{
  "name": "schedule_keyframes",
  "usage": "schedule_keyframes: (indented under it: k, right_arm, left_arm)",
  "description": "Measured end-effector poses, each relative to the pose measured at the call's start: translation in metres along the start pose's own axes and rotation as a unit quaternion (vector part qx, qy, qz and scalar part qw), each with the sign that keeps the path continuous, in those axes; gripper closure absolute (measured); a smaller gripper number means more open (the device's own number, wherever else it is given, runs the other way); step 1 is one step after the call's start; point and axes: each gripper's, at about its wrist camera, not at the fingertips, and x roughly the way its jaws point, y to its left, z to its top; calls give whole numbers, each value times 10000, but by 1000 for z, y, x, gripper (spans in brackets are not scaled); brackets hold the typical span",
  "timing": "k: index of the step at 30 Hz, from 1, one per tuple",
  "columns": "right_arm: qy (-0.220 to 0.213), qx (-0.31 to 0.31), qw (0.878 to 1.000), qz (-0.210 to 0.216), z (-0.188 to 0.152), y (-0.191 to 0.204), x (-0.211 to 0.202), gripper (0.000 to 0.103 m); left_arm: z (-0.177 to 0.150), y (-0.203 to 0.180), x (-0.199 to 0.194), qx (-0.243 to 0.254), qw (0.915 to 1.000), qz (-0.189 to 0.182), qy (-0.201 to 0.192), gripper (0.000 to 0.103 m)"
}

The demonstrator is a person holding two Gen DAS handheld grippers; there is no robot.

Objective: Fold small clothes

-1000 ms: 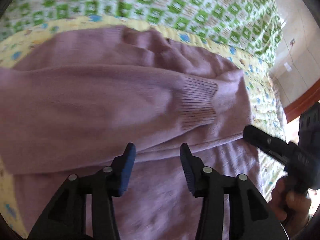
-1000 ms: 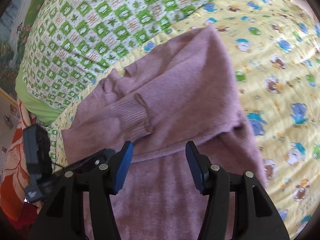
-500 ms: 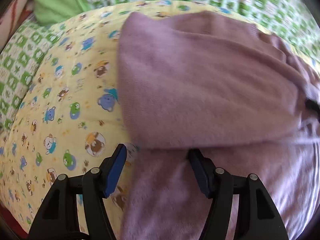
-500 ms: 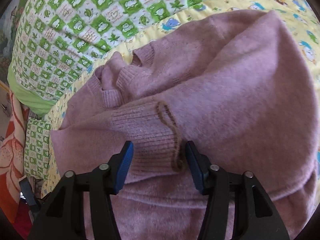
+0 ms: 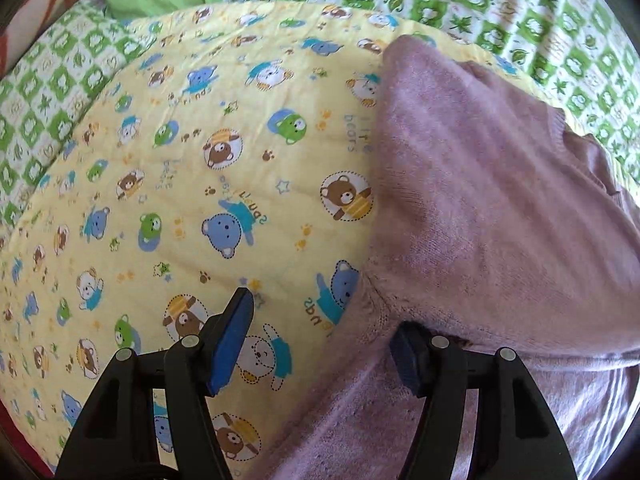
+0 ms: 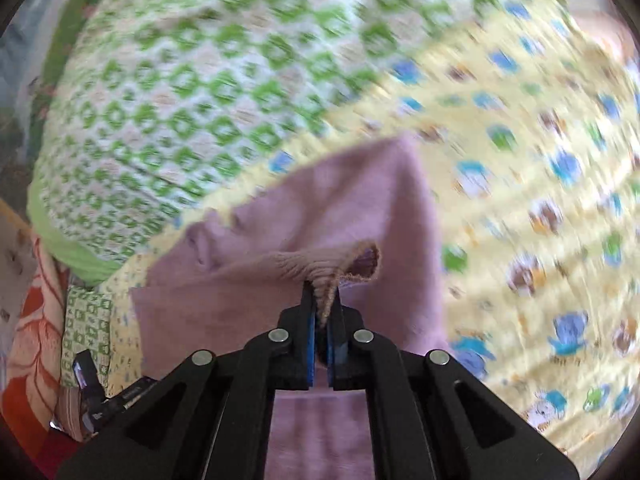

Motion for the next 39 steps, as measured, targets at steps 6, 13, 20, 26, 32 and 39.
schedule_keyframes:
  k: [6,13,20,26,32,39]
  right_arm:
    - [128,8,9999,-76,-14,-7,12,98]
    - [-18,-288,9996,-34,-1,6,7,98]
    - [391,-404,9967,-585,-17,-10,30,94]
    - [269,-344,9965,-718,-18,-12,16,84]
    - [166,-379,9959,-807,-29,-13,-9,75]
    - [226,-462,9951,-845,-59,-16,-31,70]
  left_arm:
    - [4,17,4,-421,9990,-120,93,37]
    - [6,30,10,-650,9974,-257,145,36]
    - [5,31,15,-585,9977,-263,227,35]
    - [2,31,7,-407,9981,-302,339,35]
    - [-13,40,-2,-340,9981,-328,399,35]
    - [-44,47,-19,-48,9976,-521,458,37]
